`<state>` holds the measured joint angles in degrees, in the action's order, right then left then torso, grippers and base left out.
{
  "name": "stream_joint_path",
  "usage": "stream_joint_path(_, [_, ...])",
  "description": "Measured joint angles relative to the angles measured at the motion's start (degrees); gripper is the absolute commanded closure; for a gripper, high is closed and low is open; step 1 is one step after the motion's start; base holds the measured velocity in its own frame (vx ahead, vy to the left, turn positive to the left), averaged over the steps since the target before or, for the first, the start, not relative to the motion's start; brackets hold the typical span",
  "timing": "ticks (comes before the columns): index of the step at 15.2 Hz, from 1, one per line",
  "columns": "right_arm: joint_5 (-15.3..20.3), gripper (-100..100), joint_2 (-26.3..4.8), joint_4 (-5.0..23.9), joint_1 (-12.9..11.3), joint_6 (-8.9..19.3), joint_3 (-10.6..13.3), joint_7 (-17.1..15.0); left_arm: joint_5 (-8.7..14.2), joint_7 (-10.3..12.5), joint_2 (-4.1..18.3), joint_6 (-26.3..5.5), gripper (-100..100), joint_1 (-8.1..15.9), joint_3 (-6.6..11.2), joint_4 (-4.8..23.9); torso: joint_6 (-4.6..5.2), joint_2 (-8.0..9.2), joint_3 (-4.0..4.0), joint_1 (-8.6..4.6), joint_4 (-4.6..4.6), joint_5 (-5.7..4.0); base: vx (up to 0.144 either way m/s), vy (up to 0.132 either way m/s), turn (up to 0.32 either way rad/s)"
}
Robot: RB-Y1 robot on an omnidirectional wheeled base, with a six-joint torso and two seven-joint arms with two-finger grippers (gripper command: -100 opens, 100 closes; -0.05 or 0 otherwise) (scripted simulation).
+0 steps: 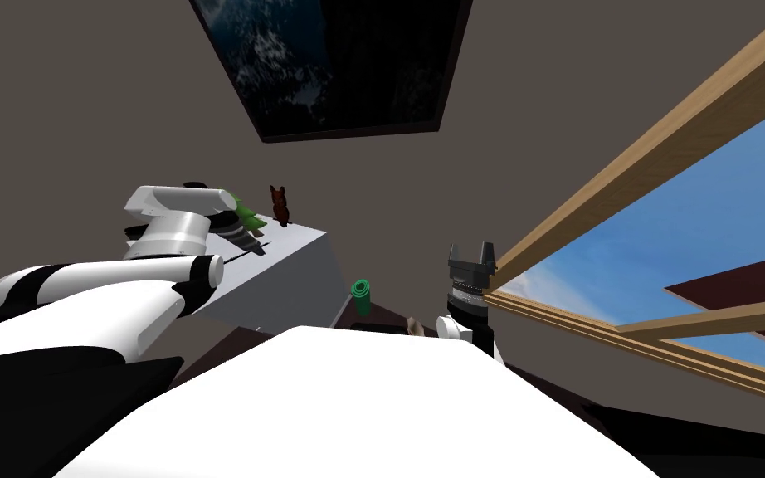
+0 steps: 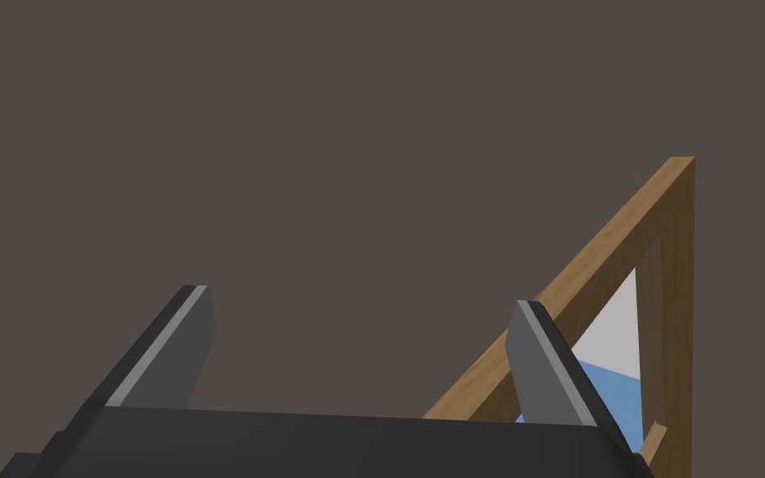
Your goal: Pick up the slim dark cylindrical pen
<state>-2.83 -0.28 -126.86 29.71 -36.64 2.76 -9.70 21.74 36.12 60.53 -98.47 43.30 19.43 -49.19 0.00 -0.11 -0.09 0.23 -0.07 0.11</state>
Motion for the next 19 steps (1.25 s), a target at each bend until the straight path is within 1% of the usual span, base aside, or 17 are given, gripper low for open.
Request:
stream_joint_path(2, [0.0,0,0.0,0.0,0.0,0.0,0.0,0.0,-0.1,0.1,0.1,-0.4,-100,0.2,-0.18,0.5,-0.01,-0.01,0.0,0.0,0.0,0.0,0.005,0.004,-0.012])
stream_joint_path(13, [0.0,0,0.0,0.0,0.0,0.0,0.0,0.0,-0.1,0.2,0.1,-0.6,-100,0.0,-0.15,0.4,-0.02,0.06,0.03,-0.02,0.01,0.0,-0.001,0.001,0.003])
stream_joint_path(16, [0.0,0,0.0,0.0,0.0,0.0,0.0,0.0,-0.3,0.0,-0.8,1.2,-100,-0.8,0.01,1.0,-0.03,0.0,0.0,-0.01,0.0,0.01,0.011,0.003,0.03])
stream_joint_path(17, [0.0,0,0.0,0.0,0.0,0.0,0.0,0.0,-0.3,0.0,-0.8,1.5,100,-0.8,-0.02,1.1,-0.02,0.0,0.0,-0.02,0.0,0.0,-0.003,-0.004,-0.039])
stream_joint_path(19, [0.0,0,0.0,0.0,0.0,0.0,0.0,0.0,-0.3,0.1,-0.2,0.5,100,-0.1,-0.22,1.1,0.0,0.05,0.03,-0.07,0.01,-0.02,-0.006,0.0,-0.03])
